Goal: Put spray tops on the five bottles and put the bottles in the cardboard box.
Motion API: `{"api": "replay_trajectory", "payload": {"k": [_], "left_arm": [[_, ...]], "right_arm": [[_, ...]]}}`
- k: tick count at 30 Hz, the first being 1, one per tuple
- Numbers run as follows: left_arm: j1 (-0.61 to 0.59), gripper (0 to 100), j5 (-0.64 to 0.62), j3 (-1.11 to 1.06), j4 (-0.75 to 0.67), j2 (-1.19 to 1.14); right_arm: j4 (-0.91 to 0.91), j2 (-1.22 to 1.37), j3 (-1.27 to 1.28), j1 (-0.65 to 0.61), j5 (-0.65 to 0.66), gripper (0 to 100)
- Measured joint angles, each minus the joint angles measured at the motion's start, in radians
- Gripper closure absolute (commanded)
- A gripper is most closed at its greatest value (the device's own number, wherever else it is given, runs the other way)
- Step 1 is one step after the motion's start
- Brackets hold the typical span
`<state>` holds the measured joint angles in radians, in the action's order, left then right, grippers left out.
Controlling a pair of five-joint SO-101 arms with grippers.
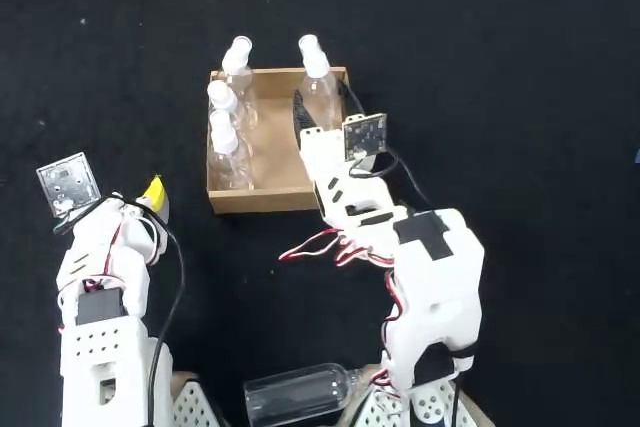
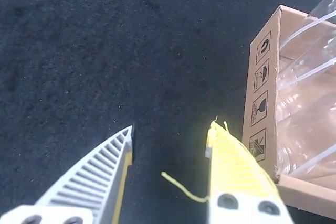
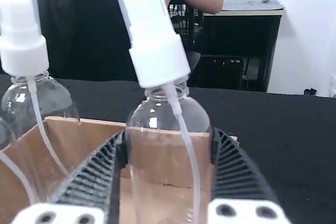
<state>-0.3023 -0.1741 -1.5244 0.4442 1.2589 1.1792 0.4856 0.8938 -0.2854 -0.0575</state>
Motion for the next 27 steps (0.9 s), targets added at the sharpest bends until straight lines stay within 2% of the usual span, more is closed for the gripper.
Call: {"api": "replay_trajectory", "payload": {"k": [2,8,27], "left_arm": [[0.000,79,0.000,0.000,0.000,0.000],[0.000,79,0.000,0.000,0.000,0.000],[0.000,79,0.000,0.000,0.000,0.000]], "right_arm": [[0.000,0.000,0.000,0.000,0.000,74.6],[0.002,0.000,0.000,0.000,0.000,78.2],[0.023,0.000,0.035,-0.014,0.002,77.8]]}}
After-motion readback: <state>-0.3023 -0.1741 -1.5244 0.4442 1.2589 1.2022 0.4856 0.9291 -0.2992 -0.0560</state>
